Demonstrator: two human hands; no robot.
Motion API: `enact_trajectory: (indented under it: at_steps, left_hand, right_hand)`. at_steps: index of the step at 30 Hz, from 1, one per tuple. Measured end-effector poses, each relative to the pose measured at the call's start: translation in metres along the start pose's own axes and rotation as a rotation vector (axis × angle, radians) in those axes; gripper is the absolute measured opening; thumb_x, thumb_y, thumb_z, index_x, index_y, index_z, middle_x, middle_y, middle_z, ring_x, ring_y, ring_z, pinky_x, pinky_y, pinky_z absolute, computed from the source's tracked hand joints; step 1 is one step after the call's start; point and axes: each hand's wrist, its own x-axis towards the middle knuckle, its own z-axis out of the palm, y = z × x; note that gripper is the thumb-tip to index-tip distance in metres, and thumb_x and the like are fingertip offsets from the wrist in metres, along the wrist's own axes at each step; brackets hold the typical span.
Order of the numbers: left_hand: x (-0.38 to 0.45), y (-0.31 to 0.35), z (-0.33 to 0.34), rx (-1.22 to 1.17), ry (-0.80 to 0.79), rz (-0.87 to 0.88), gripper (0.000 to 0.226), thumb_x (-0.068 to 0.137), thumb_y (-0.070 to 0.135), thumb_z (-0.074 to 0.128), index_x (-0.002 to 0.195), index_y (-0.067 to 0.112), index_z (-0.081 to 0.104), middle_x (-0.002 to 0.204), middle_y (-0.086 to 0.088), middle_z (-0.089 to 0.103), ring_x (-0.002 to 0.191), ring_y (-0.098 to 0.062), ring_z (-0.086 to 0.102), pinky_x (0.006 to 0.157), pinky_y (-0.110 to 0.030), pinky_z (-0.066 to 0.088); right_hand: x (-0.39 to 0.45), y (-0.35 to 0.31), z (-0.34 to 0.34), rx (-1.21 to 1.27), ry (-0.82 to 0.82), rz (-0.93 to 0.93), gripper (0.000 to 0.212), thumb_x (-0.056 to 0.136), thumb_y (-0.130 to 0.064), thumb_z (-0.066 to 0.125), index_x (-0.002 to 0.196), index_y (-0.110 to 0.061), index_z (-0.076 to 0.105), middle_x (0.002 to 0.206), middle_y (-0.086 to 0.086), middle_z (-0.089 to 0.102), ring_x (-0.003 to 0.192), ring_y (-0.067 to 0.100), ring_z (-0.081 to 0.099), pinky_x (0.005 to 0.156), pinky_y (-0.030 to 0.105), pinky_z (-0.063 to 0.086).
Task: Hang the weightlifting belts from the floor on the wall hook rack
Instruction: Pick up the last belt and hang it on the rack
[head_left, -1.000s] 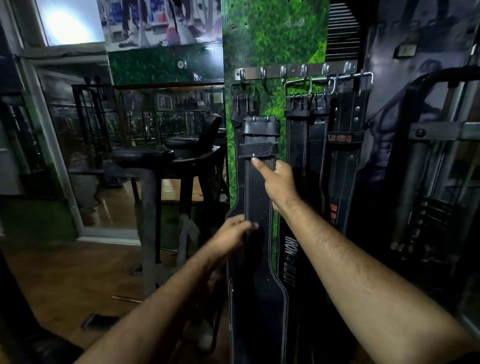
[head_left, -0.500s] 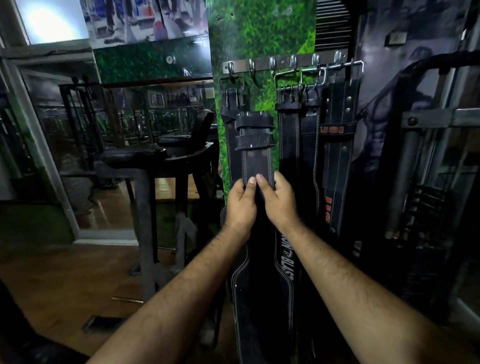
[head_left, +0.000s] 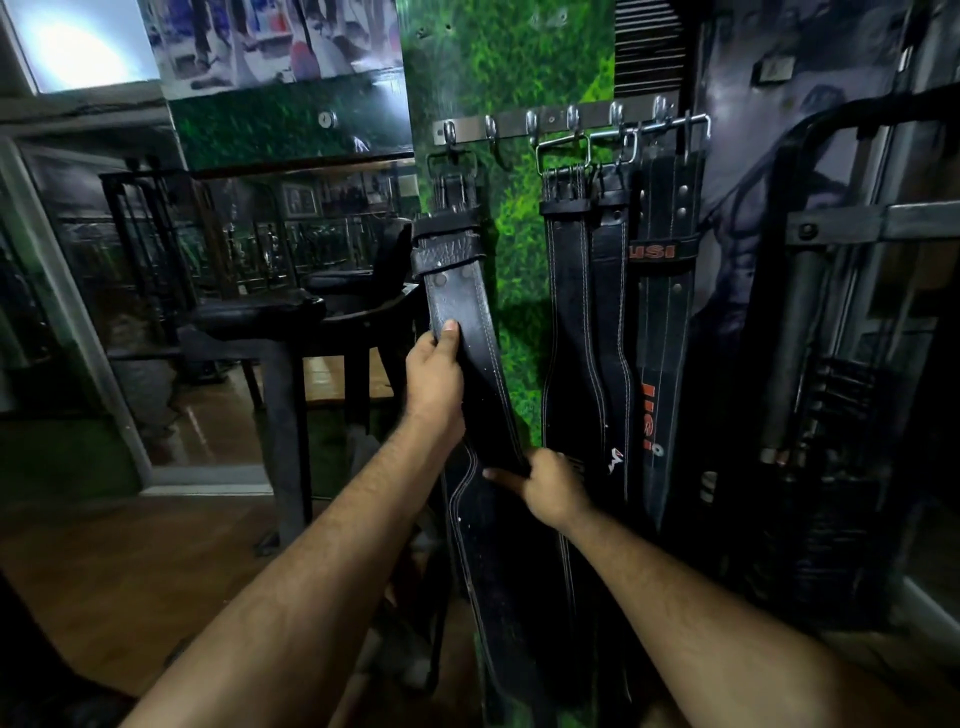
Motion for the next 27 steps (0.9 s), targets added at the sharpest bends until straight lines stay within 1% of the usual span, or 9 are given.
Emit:
enact_trajectory:
  at_steps: [2,4,6,8,11,14,18,23,27]
  left_hand:
    - [0.001,-0.001,-0.006,0.040,0.013,-0.024,0.024,0.101,0.023,0.052,0.078,0.016,0.058,0.077,-0.002,0.066,0.075,-0.020,0.060,0.079,-0.037,0.051]
    - [0.002,-0.002,-0.012,0.079,0.042,-0.049,0.025,0.100,0.027,0.054,0.076,0.018,0.055,0.074,-0.003,0.063,0.073,-0.022,0.059,0.075,-0.037,0.051]
    - [0.003,-0.001,-0.017,0.103,0.048,-0.082,0.024,0.100,0.025,0.053,0.077,0.017,0.055,0.074,-0.005,0.062,0.074,-0.023,0.059,0.074,-0.038,0.052]
    - [0.001,-0.001,-0.018,0.111,0.022,-0.114,0.021,0.100,0.022,0.053,0.083,0.014,0.061,0.085,-0.011,0.068,0.083,-0.028,0.065,0.085,-0.047,0.056]
    - [-0.004,0.004,-0.011,0.095,-0.021,-0.105,0.018,0.100,0.019,0.052,0.092,0.009,0.065,0.097,-0.018,0.069,0.091,-0.030,0.066,0.094,-0.052,0.055]
    - [-0.004,0.015,-0.005,0.073,-0.054,-0.068,0.019,0.101,0.020,0.052,0.099,0.005,0.063,0.096,-0.018,0.067,0.087,-0.028,0.065,0.087,-0.046,0.055]
    - [-0.001,0.019,-0.004,0.056,-0.079,-0.080,0.018,0.101,0.021,0.053,0.087,0.012,0.062,0.081,-0.009,0.069,0.071,-0.022,0.066,0.074,-0.036,0.056]
    - [-0.005,0.008,-0.013,0.093,-0.070,-0.103,0.022,0.100,0.022,0.054,0.080,0.015,0.059,0.076,-0.005,0.063,0.069,-0.019,0.060,0.068,-0.031,0.050]
    - [-0.008,0.000,-0.026,0.125,-0.048,-0.143,0.022,0.101,0.026,0.053,0.081,0.016,0.055,0.069,0.002,0.063,0.062,-0.012,0.060,0.063,-0.026,0.049]
  right_hand:
    - [-0.002,-0.003,-0.003,0.016,-0.100,0.066,0.055,0.069,-0.063,0.079,0.070,-0.011,0.061,0.064,0.000,0.061,0.059,0.017,0.056,0.050,0.028,0.043]
    - [0.003,-0.011,-0.005,0.150,-0.193,0.061,0.048,0.069,-0.052,0.086,0.068,-0.010,0.062,0.060,-0.005,0.064,0.053,0.010,0.056,0.049,0.028,0.051]
    - [0.011,-0.030,-0.011,0.333,-0.200,-0.009,0.038,0.073,-0.045,0.086,0.082,-0.012,0.071,0.073,-0.005,0.074,0.062,0.002,0.065,0.062,0.027,0.059]
    - [0.020,-0.056,-0.020,0.457,-0.162,-0.099,0.034,0.077,-0.032,0.084,0.103,-0.011,0.075,0.091,-0.005,0.077,0.078,-0.001,0.070,0.075,0.020,0.057]
    - [0.025,-0.087,-0.034,0.514,-0.105,-0.163,0.029,0.081,-0.015,0.081,0.110,-0.010,0.074,0.082,-0.014,0.072,0.067,-0.014,0.065,0.066,0.005,0.049]
    - [0.019,-0.078,-0.024,0.626,-0.098,-0.129,0.033,0.083,-0.009,0.079,0.114,-0.009,0.072,0.092,-0.012,0.073,0.076,-0.009,0.069,0.071,0.007,0.051]
    - [0.002,-0.047,-0.002,0.544,-0.136,0.023,0.049,0.069,-0.036,0.090,0.108,-0.012,0.073,0.101,-0.003,0.077,0.093,0.012,0.074,0.088,0.029,0.058]
    - [-0.004,-0.002,0.017,0.066,-0.362,0.163,0.104,0.029,-0.088,0.077,0.096,-0.009,0.073,0.090,0.004,0.077,0.084,0.020,0.074,0.080,0.038,0.062]
    - [-0.007,-0.006,0.006,0.074,-0.414,0.250,0.099,0.046,-0.077,0.084,0.114,-0.008,0.065,0.108,0.006,0.073,0.094,0.018,0.070,0.083,0.031,0.058]
